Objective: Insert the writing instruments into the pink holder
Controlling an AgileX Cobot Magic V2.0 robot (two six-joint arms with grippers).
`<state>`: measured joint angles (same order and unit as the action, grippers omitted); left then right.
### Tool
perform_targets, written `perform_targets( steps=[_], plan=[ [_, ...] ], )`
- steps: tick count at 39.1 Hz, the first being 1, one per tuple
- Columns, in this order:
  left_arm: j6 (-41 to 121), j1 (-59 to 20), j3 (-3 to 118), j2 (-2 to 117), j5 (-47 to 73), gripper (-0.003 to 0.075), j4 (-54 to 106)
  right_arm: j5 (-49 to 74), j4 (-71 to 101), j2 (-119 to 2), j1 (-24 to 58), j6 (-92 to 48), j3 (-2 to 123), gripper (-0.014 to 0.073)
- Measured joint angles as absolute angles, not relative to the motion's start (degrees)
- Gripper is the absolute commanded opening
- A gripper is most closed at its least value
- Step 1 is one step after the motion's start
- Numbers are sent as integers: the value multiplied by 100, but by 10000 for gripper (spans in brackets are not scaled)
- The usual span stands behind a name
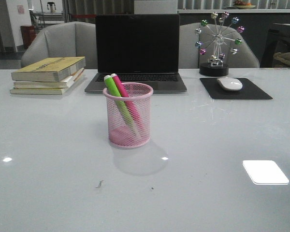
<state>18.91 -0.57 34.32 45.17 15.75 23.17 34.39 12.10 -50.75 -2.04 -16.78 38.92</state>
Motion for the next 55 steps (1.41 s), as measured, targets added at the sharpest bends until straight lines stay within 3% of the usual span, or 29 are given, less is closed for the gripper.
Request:
perform_targets(
  steps=[10, 16, 55],
  plan=[
    [1891, -93, 3432, 4517, 1514, 393, 2331, 3768, 1210, -5014, -204, -1678, 3892, 140],
    [1891, -93, 3432, 4517, 1504, 393, 2331, 3794, 1210, -5014, -204, -1678, 3892, 47],
    [1891, -93, 3432, 4517, 1492, 393, 2331, 4391, 1263, -5014, -204, -1678, 3892, 49]
  ],
)
